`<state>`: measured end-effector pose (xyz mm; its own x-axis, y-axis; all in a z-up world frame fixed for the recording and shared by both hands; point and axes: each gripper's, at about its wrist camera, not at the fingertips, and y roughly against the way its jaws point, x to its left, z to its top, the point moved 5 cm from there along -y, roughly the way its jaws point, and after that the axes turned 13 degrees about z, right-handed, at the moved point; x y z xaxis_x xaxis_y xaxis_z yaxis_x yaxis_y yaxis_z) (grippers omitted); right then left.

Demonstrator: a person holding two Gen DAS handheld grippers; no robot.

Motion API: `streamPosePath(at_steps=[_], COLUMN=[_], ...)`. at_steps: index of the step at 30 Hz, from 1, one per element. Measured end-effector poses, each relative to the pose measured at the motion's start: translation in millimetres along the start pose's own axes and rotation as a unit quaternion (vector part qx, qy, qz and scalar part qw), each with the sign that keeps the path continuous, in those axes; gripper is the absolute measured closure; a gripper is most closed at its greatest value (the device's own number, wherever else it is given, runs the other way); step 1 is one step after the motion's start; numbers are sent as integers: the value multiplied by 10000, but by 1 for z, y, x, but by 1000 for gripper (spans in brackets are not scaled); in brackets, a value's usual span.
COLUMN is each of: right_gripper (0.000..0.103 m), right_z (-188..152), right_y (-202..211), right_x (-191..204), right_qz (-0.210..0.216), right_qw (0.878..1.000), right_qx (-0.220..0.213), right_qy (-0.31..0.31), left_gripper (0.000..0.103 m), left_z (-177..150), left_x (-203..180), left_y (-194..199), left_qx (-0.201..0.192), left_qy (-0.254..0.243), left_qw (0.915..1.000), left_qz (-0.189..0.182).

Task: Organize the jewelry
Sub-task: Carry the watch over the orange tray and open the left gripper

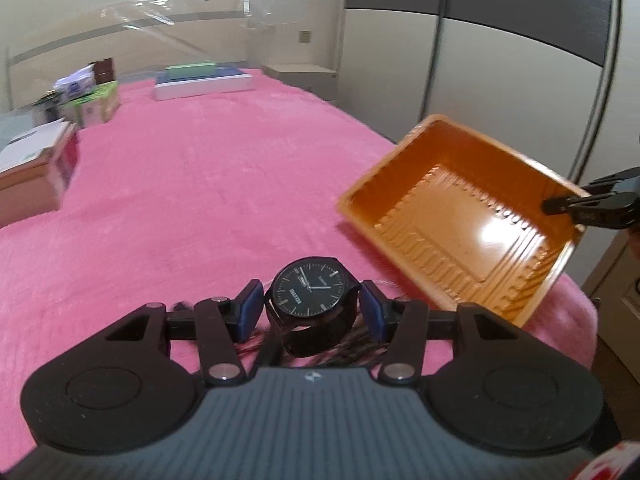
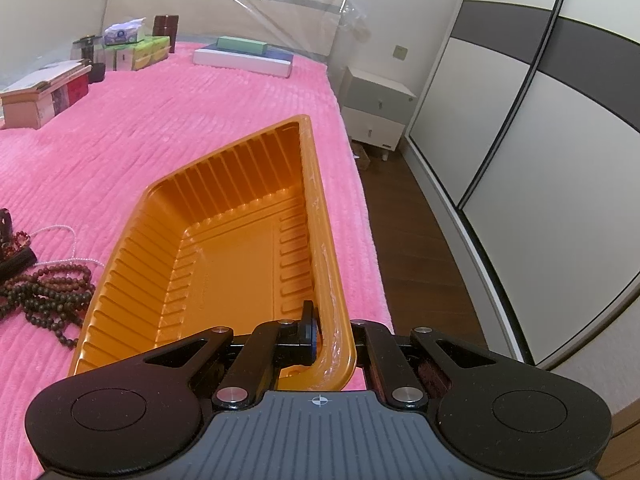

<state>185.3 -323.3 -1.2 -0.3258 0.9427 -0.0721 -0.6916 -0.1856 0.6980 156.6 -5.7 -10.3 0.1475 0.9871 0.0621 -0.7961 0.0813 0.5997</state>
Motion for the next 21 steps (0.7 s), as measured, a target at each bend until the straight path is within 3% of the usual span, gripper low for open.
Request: streamPosePath(at_steps=[11, 21], right_gripper=[99, 99], right_z=[-1, -2], right_y=[0, -1], right_x=[1, -1], right_qz=[63, 137], right_qw=[10000, 9998], right_qx=[16, 109], right_qy=[27, 16], left_gripper=[54, 54], left_z=[28, 18], left_x=[-104, -154], left_y=[-32, -58], left_qx=[-112, 118], left_qy=[-298, -535], left_qw=[9952, 9909], left_qz=[-930, -1231])
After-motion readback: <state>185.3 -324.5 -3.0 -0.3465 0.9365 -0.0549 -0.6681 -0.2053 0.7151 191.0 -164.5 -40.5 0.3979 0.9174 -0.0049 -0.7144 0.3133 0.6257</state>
